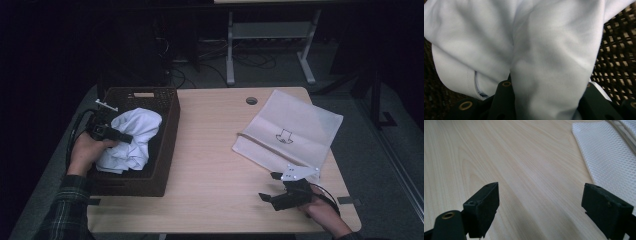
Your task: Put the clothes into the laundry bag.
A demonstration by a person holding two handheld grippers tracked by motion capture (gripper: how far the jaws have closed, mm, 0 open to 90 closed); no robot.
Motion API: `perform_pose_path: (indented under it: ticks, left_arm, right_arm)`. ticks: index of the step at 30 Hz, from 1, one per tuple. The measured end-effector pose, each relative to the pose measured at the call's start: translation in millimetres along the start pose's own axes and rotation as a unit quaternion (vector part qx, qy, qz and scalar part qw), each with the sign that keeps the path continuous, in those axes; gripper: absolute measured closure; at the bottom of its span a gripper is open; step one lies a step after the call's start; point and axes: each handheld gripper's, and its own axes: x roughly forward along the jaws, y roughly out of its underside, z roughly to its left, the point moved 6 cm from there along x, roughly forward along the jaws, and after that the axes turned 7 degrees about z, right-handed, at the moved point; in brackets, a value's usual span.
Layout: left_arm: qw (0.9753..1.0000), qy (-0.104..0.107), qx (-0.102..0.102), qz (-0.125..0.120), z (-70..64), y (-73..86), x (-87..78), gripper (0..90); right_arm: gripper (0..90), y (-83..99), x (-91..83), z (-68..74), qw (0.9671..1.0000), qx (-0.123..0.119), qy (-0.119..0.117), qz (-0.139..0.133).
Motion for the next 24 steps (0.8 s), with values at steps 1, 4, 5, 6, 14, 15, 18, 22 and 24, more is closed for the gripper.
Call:
perform_pose_path:
  ticks: [1, 4, 5, 6, 14, 15, 18, 22, 24]
  left_arm:
    - [1.0, 0.0, 0.003, -0.002, -1.1, -0.8, -3.6, 66.0]
    - [0.9998, -0.003, 0.014, -0.017, -6.0, -3.8, -16.9, 66.0]
    - [0.9997, -0.002, 0.014, -0.019, -6.9, -4.4, -19.6, 66.0]
    - [0.9997, -0.002, 0.015, -0.021, -8.0, -5.0, -22.1, 66.0]
    - [0.9988, 0.012, 0.029, -0.036, -18.6, -8.3, -35.8, 66.0]
    - [0.9984, 0.017, 0.036, -0.041, -22.9, -9.2, -39.4, 65.9]
    - [0.9975, 0.029, 0.044, -0.047, -30.8, -10.6, -43.4, 66.0]
    - [0.9963, 0.036, 0.059, -0.052, -42.0, -12.6, -47.6, 65.9]
    - [0.9954, 0.043, 0.066, -0.055, -48.1, -13.9, -48.7, 65.9]
  right_arm:
    - [13.6, 0.0, -0.1, -0.2, 1.0, 0.001, 0.0, 0.0]
    - [13.6, -0.1, 0.0, -0.4, 1.0, 0.001, 0.0, 0.0]
    - [13.6, -0.1, 0.0, -0.3, 1.0, 0.001, 0.0, 0.0]
    - [13.6, -0.1, 0.0, -0.2, 1.0, 0.0, 0.0, 0.0]
    - [13.6, -0.4, -0.5, -0.5, 1.0, 0.001, 0.001, -0.002]
    - [13.6, -0.5, -0.5, -0.5, 1.0, 0.001, 0.0, -0.002]
    - [13.6, -0.4, -0.3, -0.7, 1.0, 0.001, 0.001, -0.001]
    - [13.6, -0.6, -0.4, -0.7, 1.0, 0.0, 0.001, -0.002]
    - [13.6, -0.6, -0.3, -0.6, 1.0, 0.0, 0.002, -0.002]
